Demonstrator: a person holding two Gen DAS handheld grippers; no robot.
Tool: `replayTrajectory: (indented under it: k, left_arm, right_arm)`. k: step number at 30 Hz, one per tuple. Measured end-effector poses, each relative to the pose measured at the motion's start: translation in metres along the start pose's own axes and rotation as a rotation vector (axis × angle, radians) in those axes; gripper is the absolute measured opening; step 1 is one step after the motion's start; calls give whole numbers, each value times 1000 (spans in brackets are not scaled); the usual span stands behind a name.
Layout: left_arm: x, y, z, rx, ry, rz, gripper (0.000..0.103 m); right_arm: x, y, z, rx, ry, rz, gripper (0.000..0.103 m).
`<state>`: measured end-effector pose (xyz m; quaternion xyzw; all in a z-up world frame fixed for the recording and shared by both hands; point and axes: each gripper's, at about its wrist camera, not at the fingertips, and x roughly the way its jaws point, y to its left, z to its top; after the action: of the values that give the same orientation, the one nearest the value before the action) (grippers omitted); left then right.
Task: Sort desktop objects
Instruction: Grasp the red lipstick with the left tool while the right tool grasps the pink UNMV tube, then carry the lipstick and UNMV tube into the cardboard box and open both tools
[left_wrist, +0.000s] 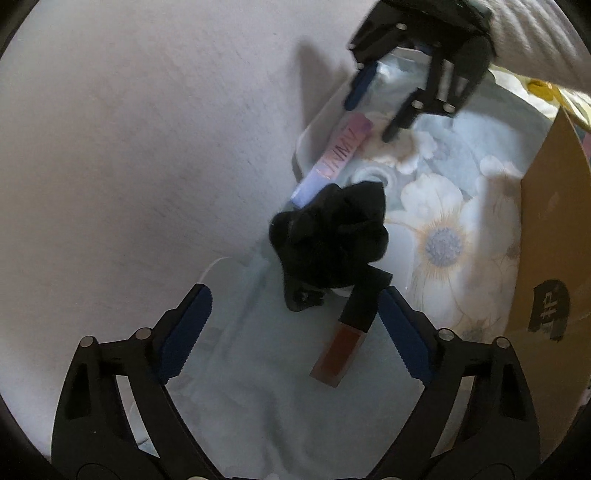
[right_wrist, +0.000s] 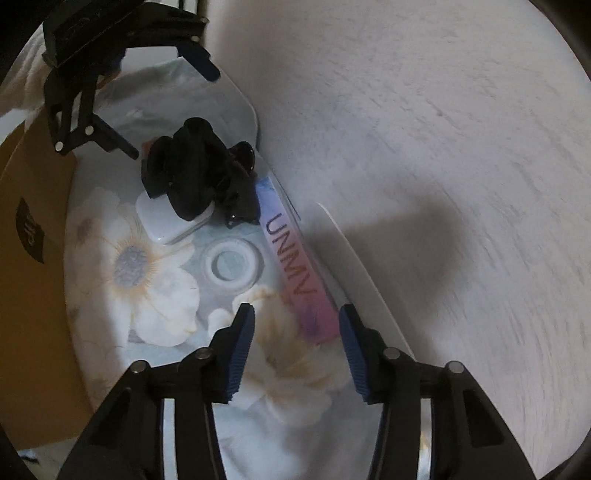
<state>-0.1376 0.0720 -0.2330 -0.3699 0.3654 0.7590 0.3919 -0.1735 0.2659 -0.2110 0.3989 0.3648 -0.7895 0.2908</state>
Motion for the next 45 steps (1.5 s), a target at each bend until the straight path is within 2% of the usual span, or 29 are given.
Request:
replayTrajectory:
  k: [4, 8, 10, 13, 17, 21, 22, 23, 24, 26, 31, 37, 45]
  left_arm:
    - [8, -6, -4, 25, 2, -28, 86]
    - [18, -10, -7, 53, 21, -62, 73]
    - [18, -7, -9, 34, 13, -96, 69]
    - [17, -2, -12, 14, 23, -134, 57]
    - [19, -4, -22, 22, 55, -166, 57]
    - [29, -1, -29, -2, 49, -195, 55]
    - [29, 0, -30, -8, 46, -205, 51]
    - [29, 2, -31, -16, 46, -225, 40]
    - [29, 3, -31, -28, 48, -259, 32]
    - [27, 4, -32, -35, 50, -292, 24]
    - [21, 4, -35, -40, 53, -338, 18]
    - [9, 14, -35, -73, 59, -348, 18]
    - [-30, 18, -21, -34, 69, -341, 18]
  right_arm:
    - [7, -1, 3, -27, -14, 45, 42]
    - [12, 3, 4, -70, -10, 58, 41]
    - [13, -1, 6, -61, -15, 80, 35]
    - [14, -5, 8, -56, -22, 106, 30]
    - [18, -2, 11, -94, -12, 115, 27]
    - [26, 5, 18, -112, -2, 122, 26]
    - [27, 4, 20, -103, -1, 128, 26]
    - [28, 4, 21, -98, -5, 129, 23]
    - [28, 4, 22, -92, -4, 141, 21]
    - [28, 5, 23, -83, -2, 149, 21]
    - [26, 5, 20, -42, -7, 159, 21]
    - [16, 2, 12, 30, -21, 168, 21]
    - [-29, 11, 10, 65, -21, 159, 21]
